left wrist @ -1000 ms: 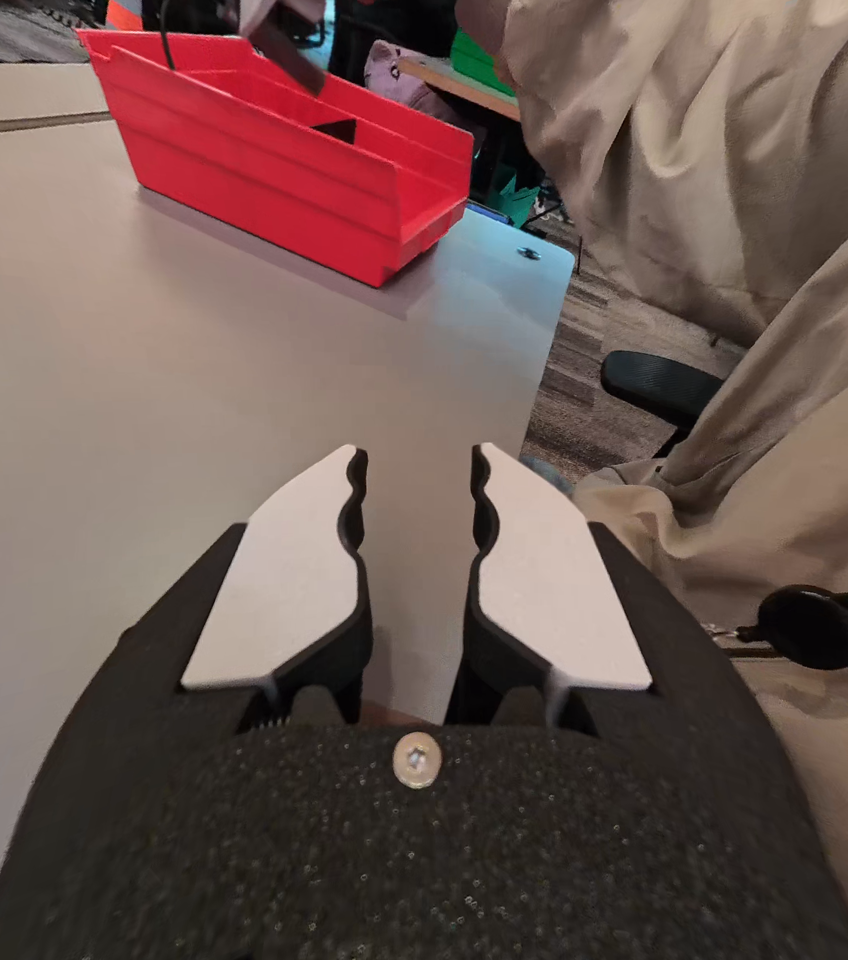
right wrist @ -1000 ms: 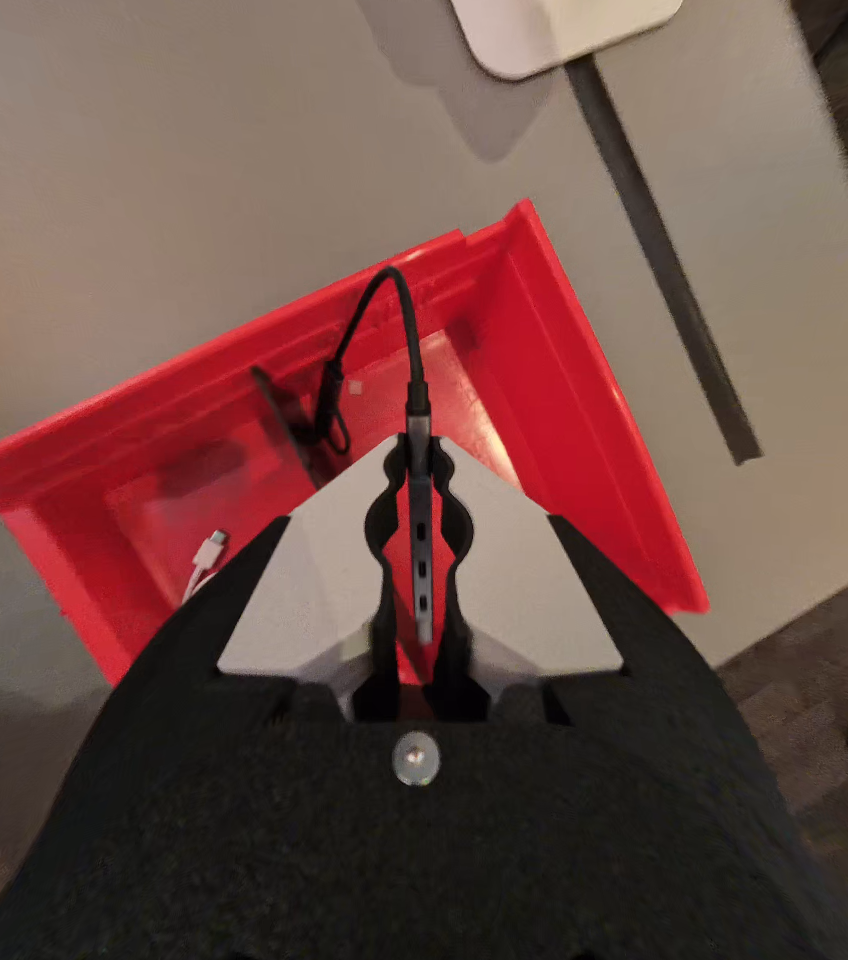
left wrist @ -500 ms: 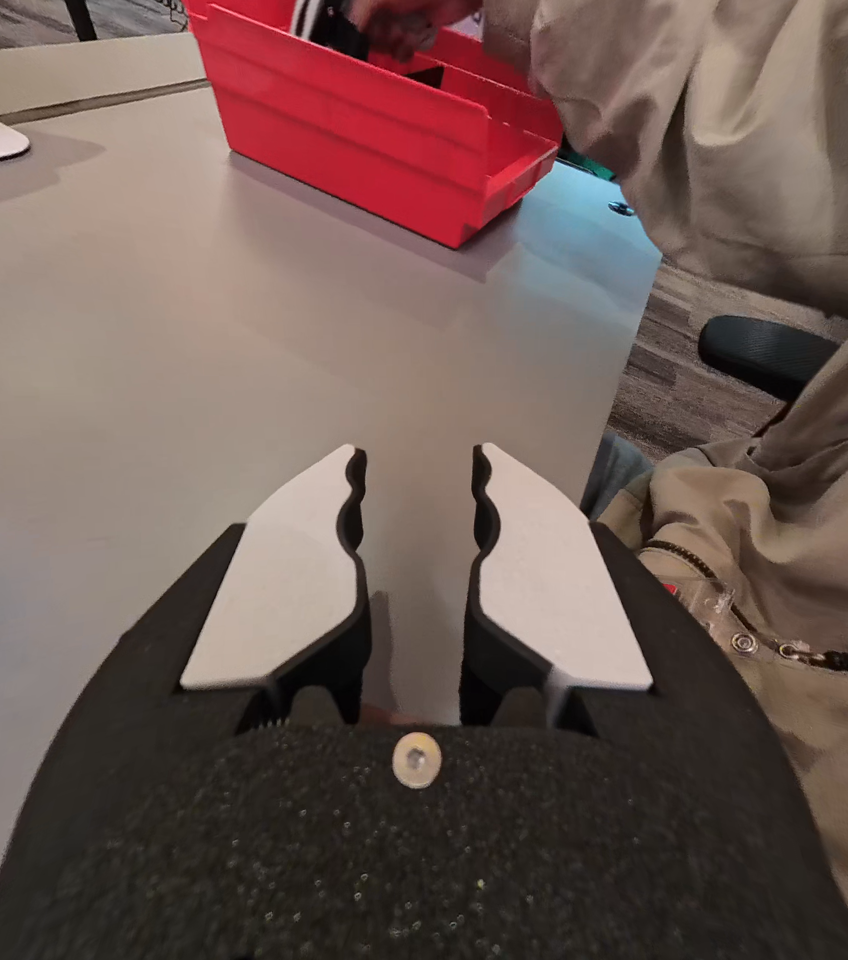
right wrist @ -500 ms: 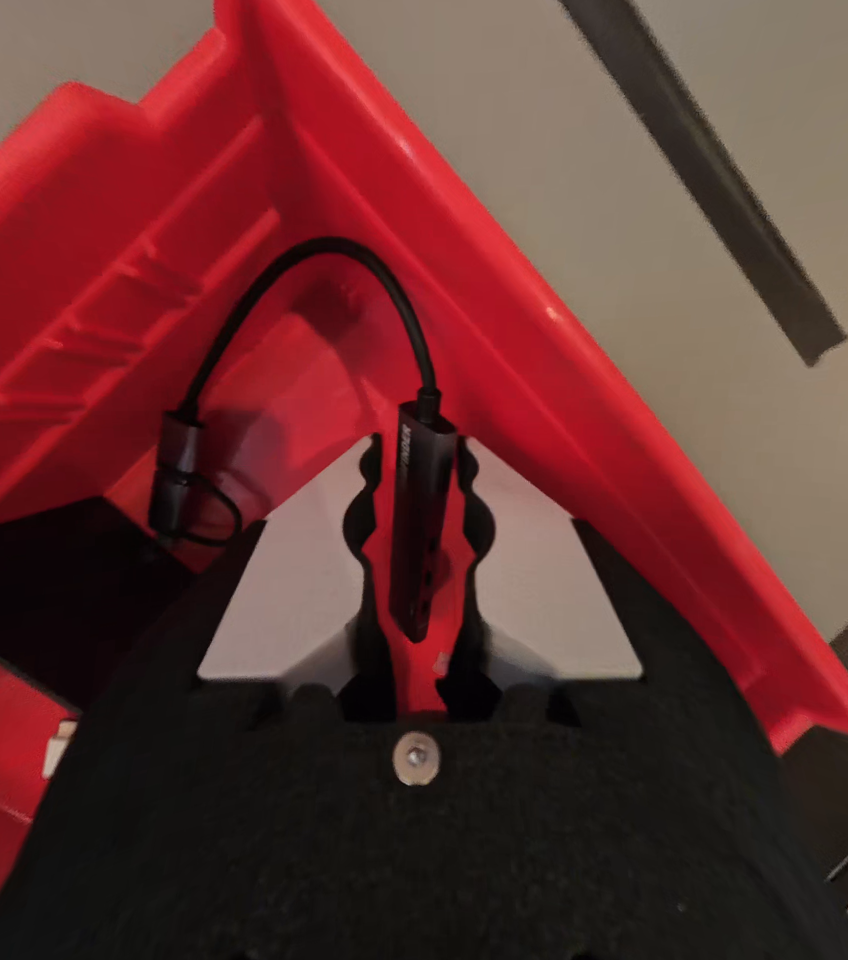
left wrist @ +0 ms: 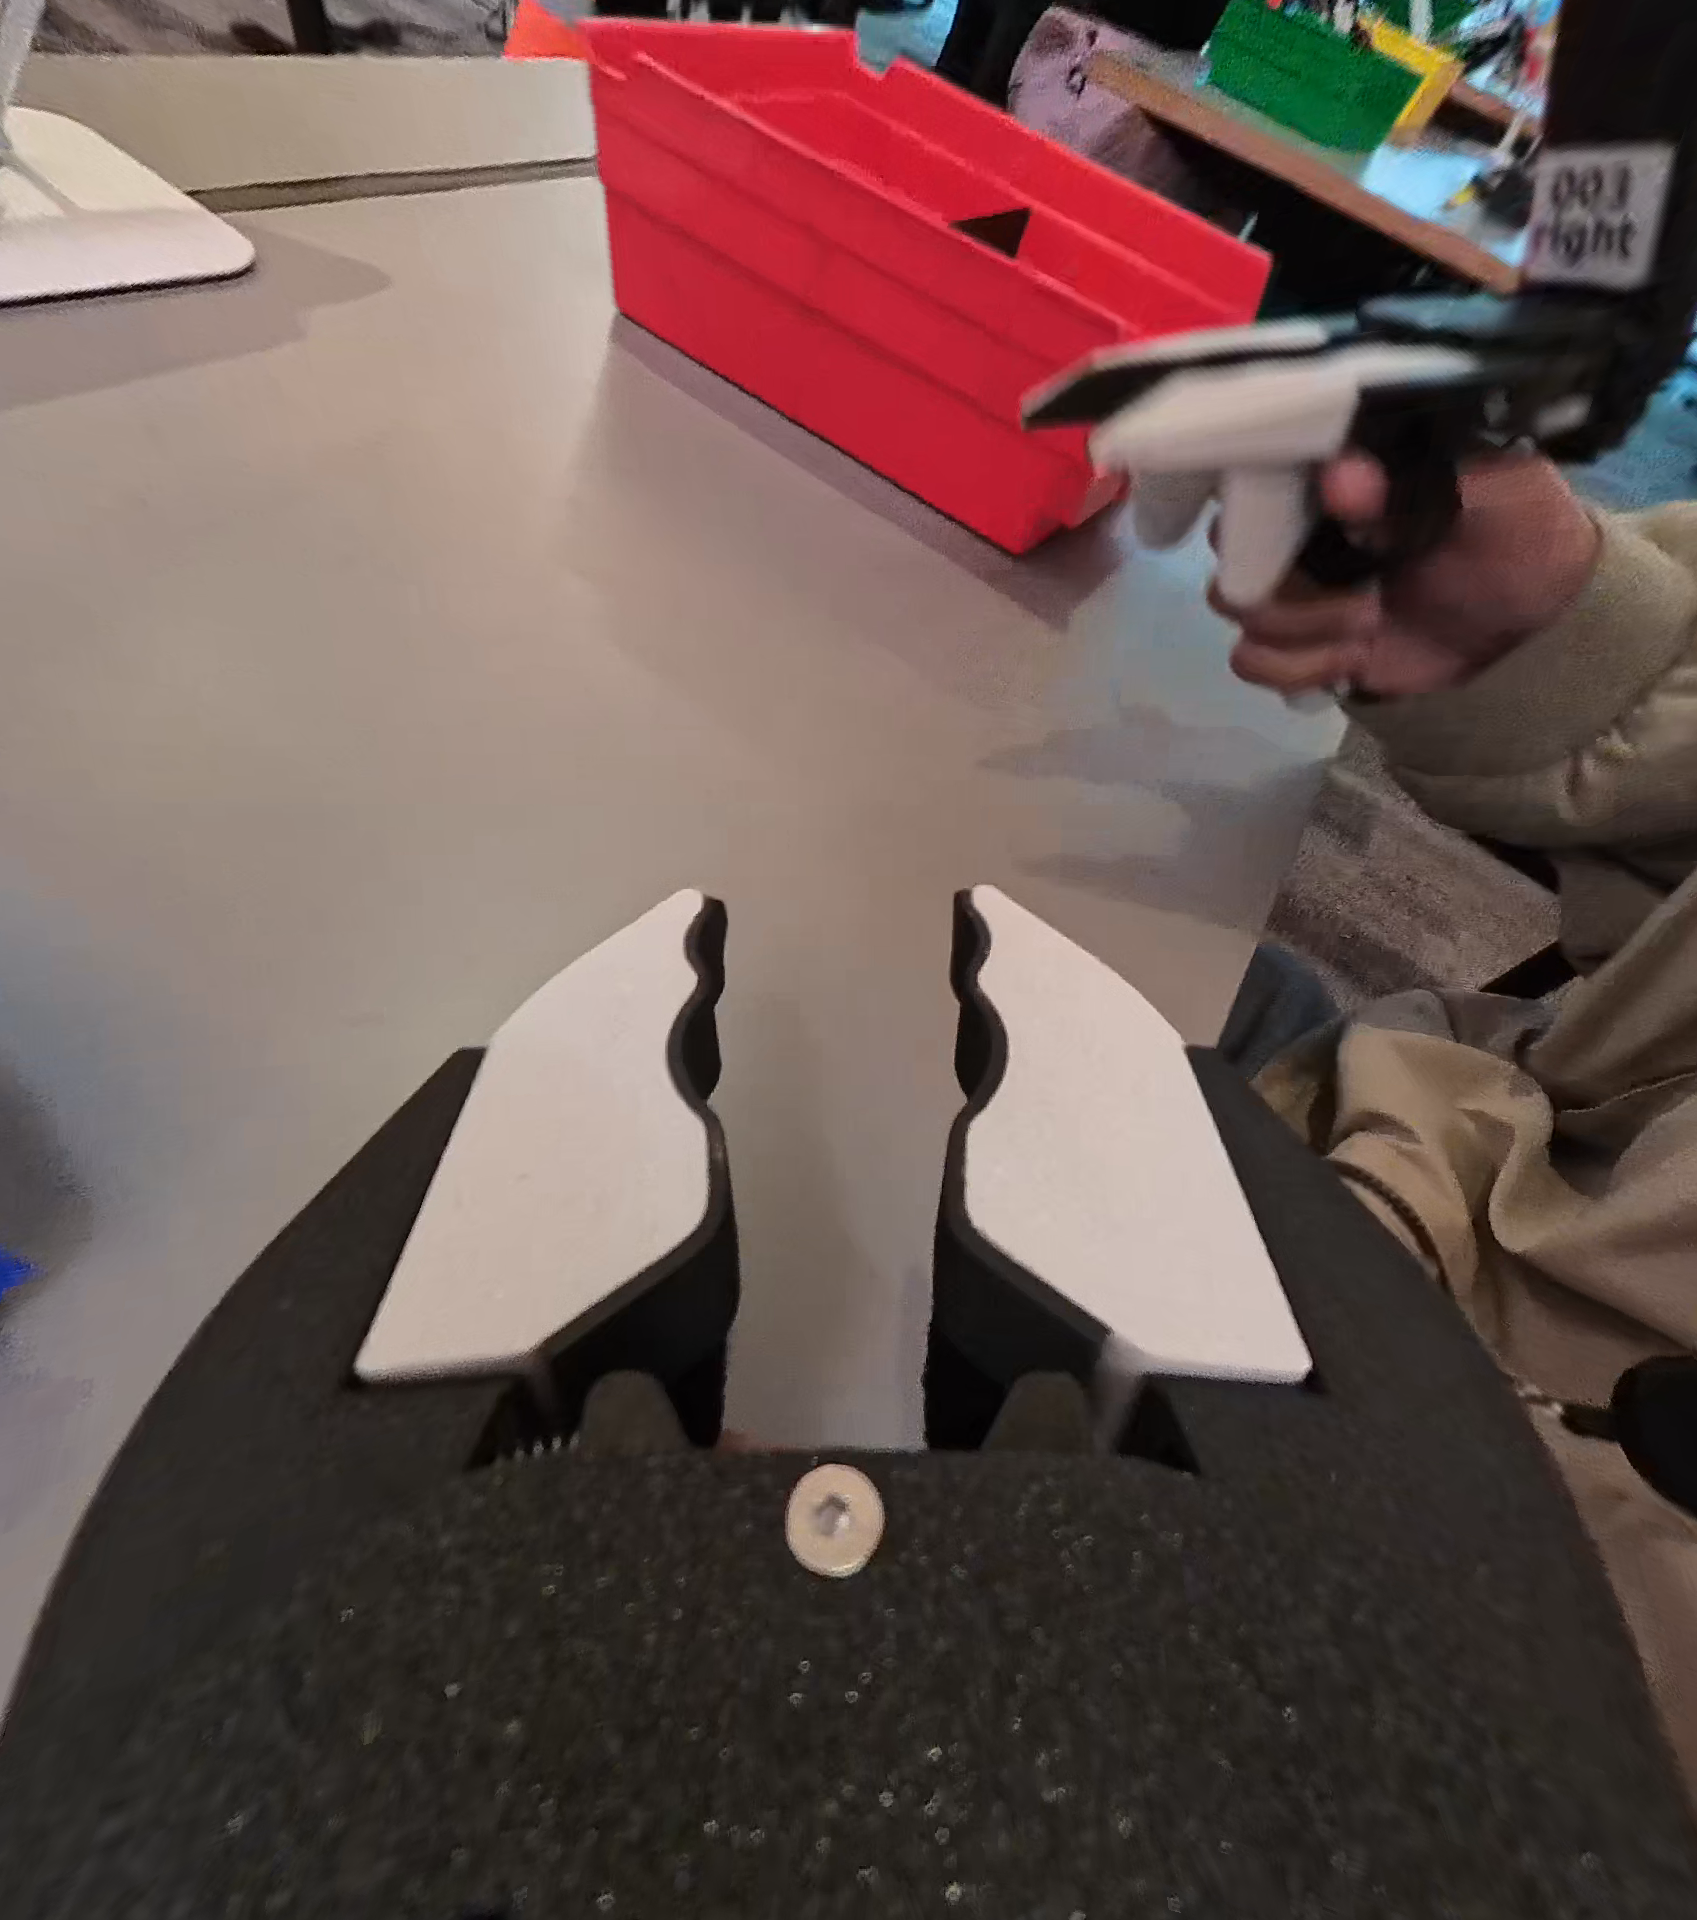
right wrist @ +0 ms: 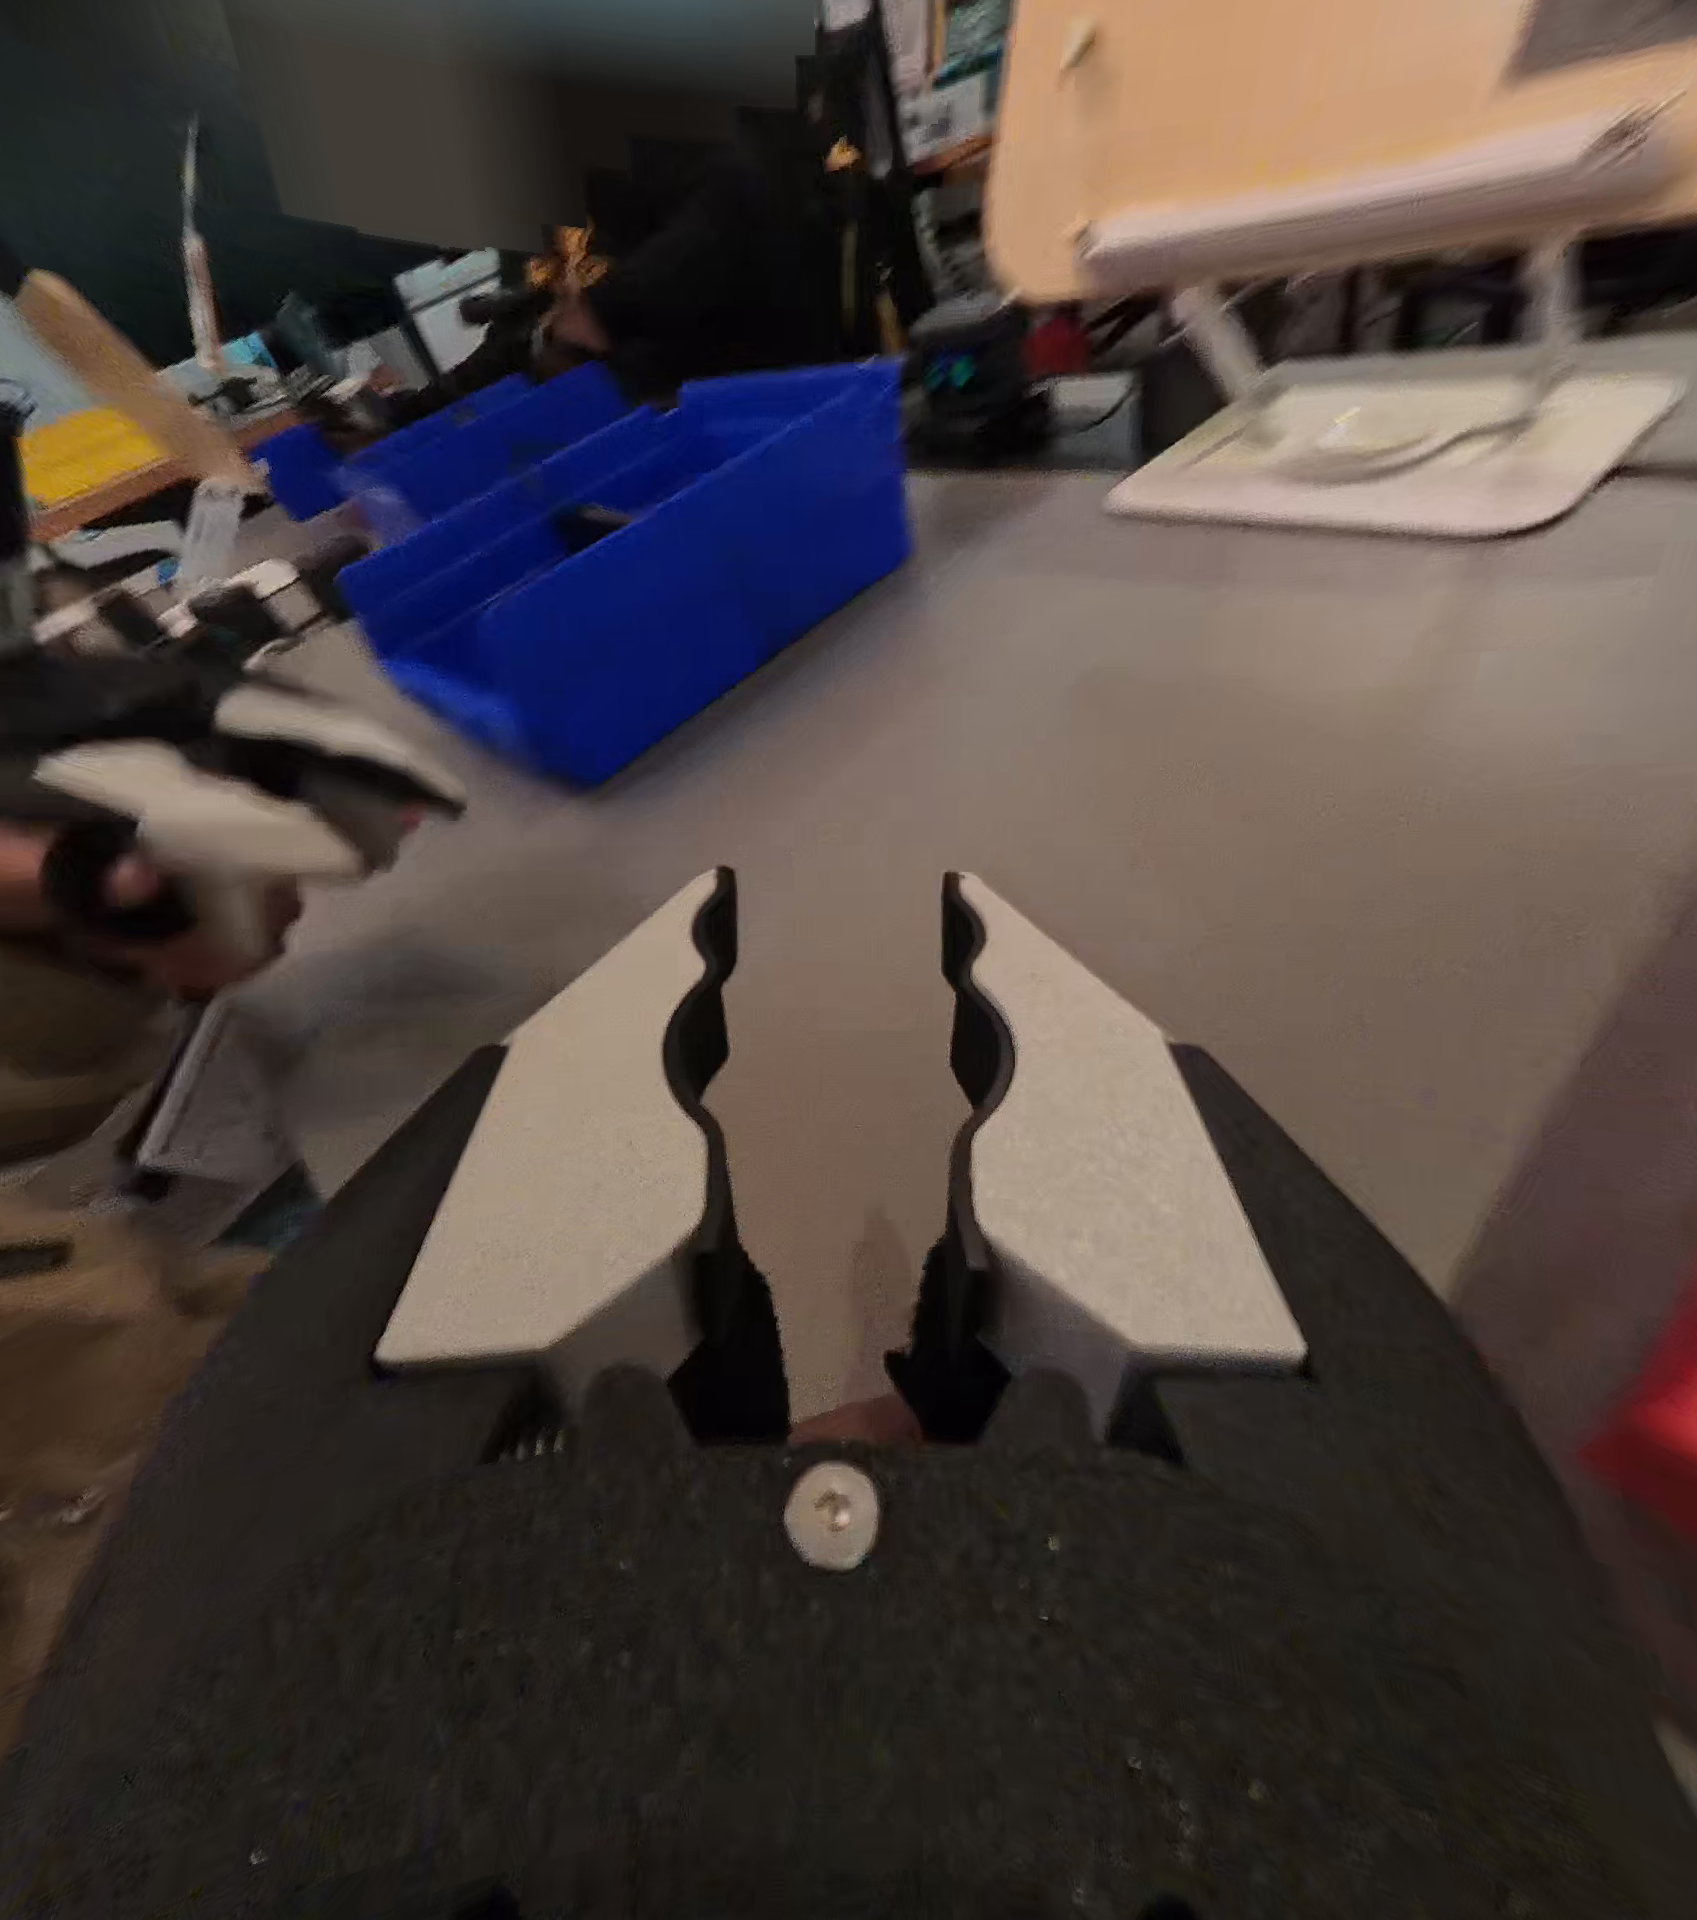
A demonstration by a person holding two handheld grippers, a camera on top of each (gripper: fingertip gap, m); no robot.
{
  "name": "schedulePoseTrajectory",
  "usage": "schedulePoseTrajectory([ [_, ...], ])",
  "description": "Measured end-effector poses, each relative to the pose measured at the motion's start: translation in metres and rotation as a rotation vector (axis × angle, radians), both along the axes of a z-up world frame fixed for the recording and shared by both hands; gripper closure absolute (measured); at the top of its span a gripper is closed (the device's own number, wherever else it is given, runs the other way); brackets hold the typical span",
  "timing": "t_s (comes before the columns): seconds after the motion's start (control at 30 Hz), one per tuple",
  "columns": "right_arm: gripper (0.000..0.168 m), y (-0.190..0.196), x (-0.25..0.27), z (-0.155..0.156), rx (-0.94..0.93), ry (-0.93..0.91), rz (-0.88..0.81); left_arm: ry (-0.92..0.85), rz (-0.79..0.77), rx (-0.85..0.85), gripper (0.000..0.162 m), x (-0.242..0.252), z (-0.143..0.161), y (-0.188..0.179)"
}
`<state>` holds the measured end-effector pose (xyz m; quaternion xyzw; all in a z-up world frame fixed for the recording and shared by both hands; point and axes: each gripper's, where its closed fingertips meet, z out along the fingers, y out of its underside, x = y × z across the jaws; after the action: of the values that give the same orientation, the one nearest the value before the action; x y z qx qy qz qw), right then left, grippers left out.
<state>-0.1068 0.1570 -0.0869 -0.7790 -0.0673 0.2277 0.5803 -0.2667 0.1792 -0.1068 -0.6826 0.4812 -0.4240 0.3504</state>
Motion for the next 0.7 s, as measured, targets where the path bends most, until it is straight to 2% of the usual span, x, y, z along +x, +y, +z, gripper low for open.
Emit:
schedulePoseTrajectory([
  [0.03, 0.129, -0.006, -0.018, -0.009, -0.015, -0.014, 0.041, 0.035, 0.000, 0.012, 0.121, -0.006, 0.005, 0.007],
  [0.13, 0.128, -0.017, -0.054, -0.024, -0.008, -0.143, 0.177, 0.195, -0.004, 0.099, 0.123, -0.033, 0.025, 0.044],
  [0.2, 0.128, -0.020, -0.063, -0.033, -0.017, -0.177, 0.231, 0.381, -0.037, 0.110, 0.124, -0.057, 0.033, 0.076],
  [0.3, 0.128, -0.022, -0.061, -0.044, -0.037, -0.193, 0.254, 0.586, 0.024, 0.118, 0.124, -0.085, 0.054, 0.148],
  [0.4, 0.128, -0.020, -0.050, -0.047, -0.034, -0.215, 0.243, 0.772, 0.123, 0.044, 0.120, -0.106, 0.060, 0.226],
  [0.47, 0.128, -0.019, -0.044, -0.046, -0.039, -0.193, 0.234, 0.900, 0.203, -0.016, 0.117, -0.117, 0.050, 0.273],
  [0.53, 0.129, -0.019, -0.041, -0.042, -0.039, -0.156, 0.232, 1.006, 0.250, -0.114, 0.117, -0.122, 0.031, 0.302],
  [0.63, 0.129, -0.022, -0.042, -0.038, -0.032, -0.119, 0.240, 1.147, 0.272, -0.256, 0.117, -0.129, -0.002, 0.320],
  [0.7, 0.129, -0.025, -0.043, -0.038, -0.033, -0.121, 0.244, 1.274, 0.312, -0.276, 0.117, -0.142, -0.019, 0.330],
])
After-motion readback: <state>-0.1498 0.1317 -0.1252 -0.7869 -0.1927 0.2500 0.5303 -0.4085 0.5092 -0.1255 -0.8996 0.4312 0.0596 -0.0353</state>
